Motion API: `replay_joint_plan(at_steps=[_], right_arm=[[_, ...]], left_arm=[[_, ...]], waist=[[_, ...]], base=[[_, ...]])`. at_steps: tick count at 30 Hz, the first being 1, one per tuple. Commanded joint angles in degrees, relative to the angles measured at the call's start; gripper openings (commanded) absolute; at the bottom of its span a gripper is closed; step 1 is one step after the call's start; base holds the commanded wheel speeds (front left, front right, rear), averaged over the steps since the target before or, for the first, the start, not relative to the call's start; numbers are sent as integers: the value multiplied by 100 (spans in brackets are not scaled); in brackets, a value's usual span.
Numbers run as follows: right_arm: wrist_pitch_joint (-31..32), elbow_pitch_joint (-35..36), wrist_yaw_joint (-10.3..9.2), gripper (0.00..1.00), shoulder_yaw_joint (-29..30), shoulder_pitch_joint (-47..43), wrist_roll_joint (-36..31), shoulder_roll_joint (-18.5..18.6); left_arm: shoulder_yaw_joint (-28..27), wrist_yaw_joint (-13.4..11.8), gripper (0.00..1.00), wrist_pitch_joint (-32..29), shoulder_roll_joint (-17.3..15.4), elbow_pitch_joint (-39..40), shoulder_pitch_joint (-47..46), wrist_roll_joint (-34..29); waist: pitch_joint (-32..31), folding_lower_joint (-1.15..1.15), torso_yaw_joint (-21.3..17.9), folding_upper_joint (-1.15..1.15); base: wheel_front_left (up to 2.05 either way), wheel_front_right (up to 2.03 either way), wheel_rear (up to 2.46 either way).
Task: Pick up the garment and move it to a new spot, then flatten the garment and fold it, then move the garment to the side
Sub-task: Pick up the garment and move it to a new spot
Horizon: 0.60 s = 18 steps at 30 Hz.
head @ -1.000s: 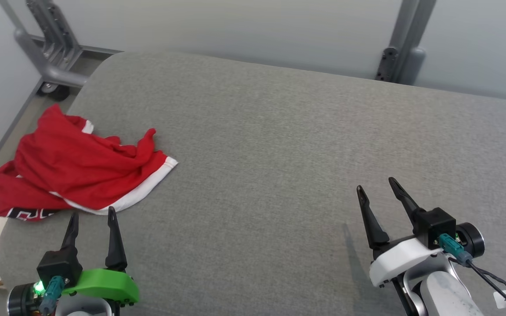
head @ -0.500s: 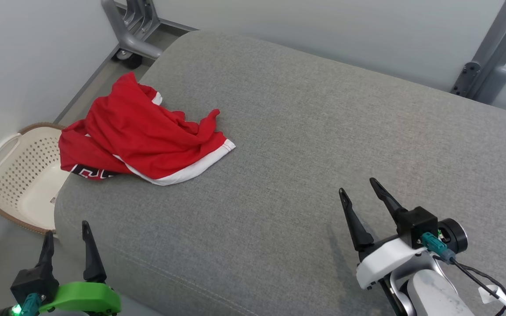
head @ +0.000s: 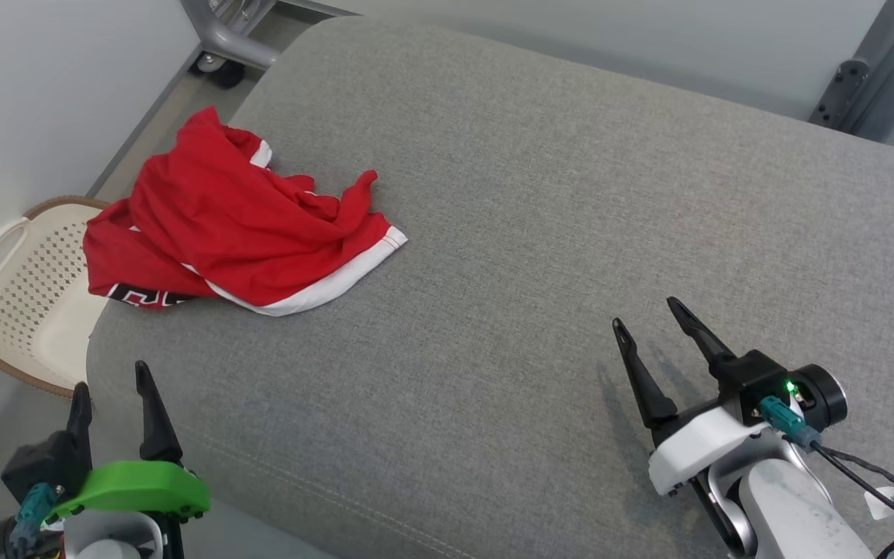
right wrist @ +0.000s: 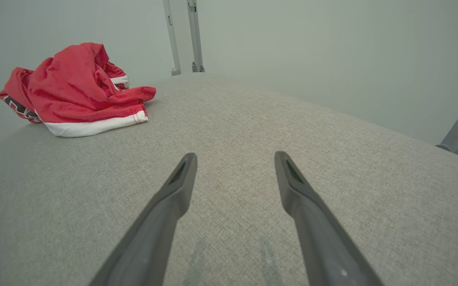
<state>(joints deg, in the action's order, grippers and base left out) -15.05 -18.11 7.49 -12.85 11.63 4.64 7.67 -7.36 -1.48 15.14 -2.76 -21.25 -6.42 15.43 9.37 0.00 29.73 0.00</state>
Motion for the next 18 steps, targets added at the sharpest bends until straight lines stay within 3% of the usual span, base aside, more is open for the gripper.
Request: replay_joint_plan(at_steps=[1,7,18], right_arm=[[-19,42,1,100,-21,119,-31,90],[-20,143,1,100,-134,400,-44,346],[-19,544,1,100,-216,825,-99,595]], left_arm=[[-43,51,100,2,-22,-88,-218,101],[-297,242,100,1,-22,-475,-958,315],[-894,699,100,0,-103,-1758,-2381,-60]], waist=[[290,0,-211,0],[803,0,-489,0],[1466,0,-946,0]], base=[[0,0,0],[0,0,0],[0,0,0]])
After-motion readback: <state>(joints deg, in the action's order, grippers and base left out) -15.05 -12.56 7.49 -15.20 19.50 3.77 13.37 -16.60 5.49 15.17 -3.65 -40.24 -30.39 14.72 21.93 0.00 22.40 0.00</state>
